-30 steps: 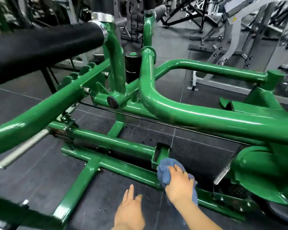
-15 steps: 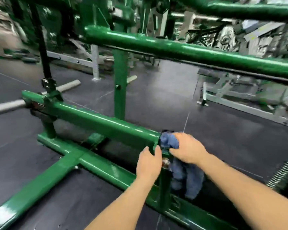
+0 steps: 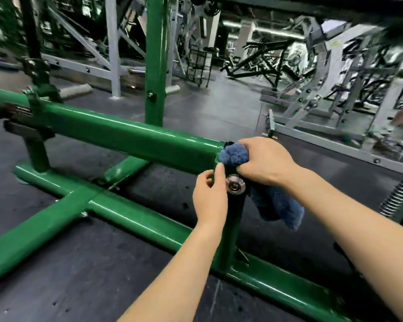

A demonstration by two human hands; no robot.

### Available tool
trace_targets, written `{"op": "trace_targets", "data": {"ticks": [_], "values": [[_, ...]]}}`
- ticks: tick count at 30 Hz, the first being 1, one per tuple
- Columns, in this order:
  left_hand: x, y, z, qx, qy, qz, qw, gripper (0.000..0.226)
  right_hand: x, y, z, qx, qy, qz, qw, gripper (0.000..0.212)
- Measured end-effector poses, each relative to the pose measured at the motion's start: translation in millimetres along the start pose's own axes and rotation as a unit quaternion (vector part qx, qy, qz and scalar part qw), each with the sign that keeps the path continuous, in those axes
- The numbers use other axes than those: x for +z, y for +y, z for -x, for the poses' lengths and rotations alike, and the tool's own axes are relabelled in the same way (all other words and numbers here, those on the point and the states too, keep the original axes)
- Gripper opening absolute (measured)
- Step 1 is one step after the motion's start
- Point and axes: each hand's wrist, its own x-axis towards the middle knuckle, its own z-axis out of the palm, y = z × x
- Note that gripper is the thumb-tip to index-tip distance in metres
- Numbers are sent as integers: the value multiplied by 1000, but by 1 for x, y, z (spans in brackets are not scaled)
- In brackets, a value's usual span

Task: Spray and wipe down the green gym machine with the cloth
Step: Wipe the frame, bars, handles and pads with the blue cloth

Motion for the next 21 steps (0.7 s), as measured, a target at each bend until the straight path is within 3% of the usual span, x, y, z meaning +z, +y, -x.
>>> {"op": "trace_targets", "data": {"ticks": [5,9,15,21], "values": [[-9,-17,-7,38,-47,-40,997,24,19,19,-20,79,64,-46,994,26],[-18,-20,-8,52,-79,-79,992,38,32,30,-34,142,94,-80,982,39],[-24,-19,-9,87,-77,-163,980,41,35,28,-23,161,111,-132,972,37],[-25,-18,-3,151,-64,-324,932,53,61,19,35,152,165,-252,941,66]]}}
